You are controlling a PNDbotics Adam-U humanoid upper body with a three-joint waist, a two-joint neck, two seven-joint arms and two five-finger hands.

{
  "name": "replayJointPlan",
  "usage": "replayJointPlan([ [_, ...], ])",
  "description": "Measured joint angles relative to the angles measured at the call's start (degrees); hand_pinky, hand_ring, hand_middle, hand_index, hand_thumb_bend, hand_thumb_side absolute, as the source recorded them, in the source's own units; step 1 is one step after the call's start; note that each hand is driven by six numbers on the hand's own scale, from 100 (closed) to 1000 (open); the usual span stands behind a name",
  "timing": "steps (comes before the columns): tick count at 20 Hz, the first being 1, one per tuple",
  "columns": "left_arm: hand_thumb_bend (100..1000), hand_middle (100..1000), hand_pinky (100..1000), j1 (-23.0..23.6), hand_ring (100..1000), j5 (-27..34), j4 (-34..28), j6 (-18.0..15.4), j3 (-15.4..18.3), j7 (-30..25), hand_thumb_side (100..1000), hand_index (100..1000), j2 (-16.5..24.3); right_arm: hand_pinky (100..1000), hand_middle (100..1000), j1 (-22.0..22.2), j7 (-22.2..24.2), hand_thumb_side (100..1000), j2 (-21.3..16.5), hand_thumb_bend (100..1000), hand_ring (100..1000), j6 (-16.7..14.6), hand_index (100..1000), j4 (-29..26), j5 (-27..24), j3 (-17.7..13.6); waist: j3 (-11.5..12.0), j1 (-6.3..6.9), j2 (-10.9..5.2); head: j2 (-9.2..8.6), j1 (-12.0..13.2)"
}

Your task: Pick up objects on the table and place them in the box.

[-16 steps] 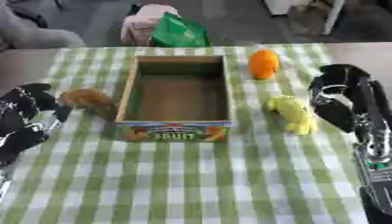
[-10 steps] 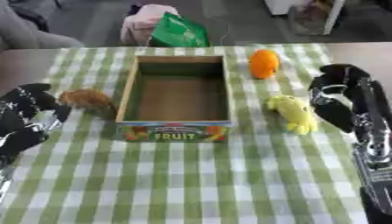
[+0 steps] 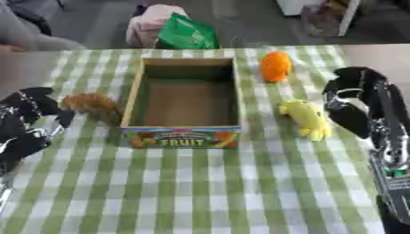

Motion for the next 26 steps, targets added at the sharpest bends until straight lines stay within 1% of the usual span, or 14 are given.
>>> replayJointPlan([
  [1, 554, 552, 729, -0.5, 596, -0.6, 0.0, 0.2, 0.2, -0.1, 102, 730, 0.7, 632, 567, 0.0, 0.0, 100, 0.0, 100, 642, 0.0, 694, 0.0, 0.0, 0.0, 0.0, 0.00, 0.00, 0.00, 0.0],
  [5, 562, 580, 735, -3.5, 618, -4.2, 0.6, 1.1, 0.8, -0.6, 100, 745, 4.3, 632, 567, 0.0, 0.0, 100, 0.0, 100, 642, 0.0, 694, 0.0, 0.0, 0.0, -0.2, 0.04, -0.12, 0.00, 0.0],
  [8, 575, 603, 740, -6.1, 637, -7.1, 2.0, 2.1, 1.0, -2.0, 121, 752, 8.1, 632, 567, 0.0, 0.0, 100, 0.0, 100, 642, 0.0, 694, 0.0, 0.0, 0.0, -0.3, 0.19, -0.34, 0.00, 0.0],
  [9, 591, 620, 747, -7.0, 654, -8.1, 2.7, 2.3, 0.9, -2.7, 144, 755, 9.5, 632, 567, 0.0, 0.0, 100, 0.0, 100, 642, 0.0, 694, 0.0, 0.0, 0.0, -0.4, 0.30, -0.34, 0.00, 0.0],
  [11, 610, 640, 750, -8.7, 671, -10.0, 4.4, 2.8, 0.2, -4.4, 162, 760, 12.3, 632, 567, 0.0, 0.1, 100, 0.0, 100, 642, 0.0, 694, 0.0, 0.0, 0.0, -0.4, 0.40, -0.38, 0.01, 0.0],
  [12, 613, 641, 750, -9.6, 673, -10.9, 5.4, 2.9, -0.4, -5.3, 163, 760, 13.8, 632, 567, 0.0, 0.1, 100, 0.0, 100, 642, 0.0, 694, 0.0, 0.0, 0.1, -0.6, 0.39, -0.39, 0.02, 0.1],
  [15, 675, 666, 753, -12.4, 692, -13.8, 9.1, 2.9, -3.3, -8.0, 179, 764, 18.1, 632, 567, 0.0, 0.2, 100, 0.0, 100, 642, 0.0, 694, 0.0, 0.0, 0.4, -0.9, 0.40, -0.42, 0.03, 0.4],
  [18, 708, 671, 751, -15.5, 697, -16.5, 13.1, 2.4, -6.7, -10.8, 187, 765, 20.9, 632, 567, 0.0, 0.4, 100, 0.0, 100, 642, 0.0, 694, 0.0, 0.0, 0.4, -1.1, 0.40, -0.51, 0.05, 0.6],
  [21, 721, 669, 749, -18.6, 697, -19.3, 17.0, 1.3, -9.7, -13.5, 196, 766, 22.2, 632, 567, 0.0, 0.5, 100, 0.0, 100, 642, 0.0, 694, 0.0, 0.0, 0.5, -1.4, 0.38, -0.56, 0.07, 0.7],
  [23, 727, 667, 747, -20.4, 696, -21.2, 19.3, 0.6, -11.2, -15.5, 201, 765, 22.3, 632, 567, 0.0, 0.5, 100, 0.0, 100, 642, 0.0, 694, 0.0, 0.0, 0.7, -1.4, 0.38, -0.66, 0.12, 0.9],
  [26, 727, 667, 747, -22.1, 696, -24.1, 22.0, -0.3, -12.5, -18.3, 201, 765, 22.2, 632, 567, 0.0, 0.6, 100, 0.0, 100, 642, 0.0, 694, 0.0, 0.0, 0.7, -1.4, 0.38, -0.67, 0.46, 1.0],
])
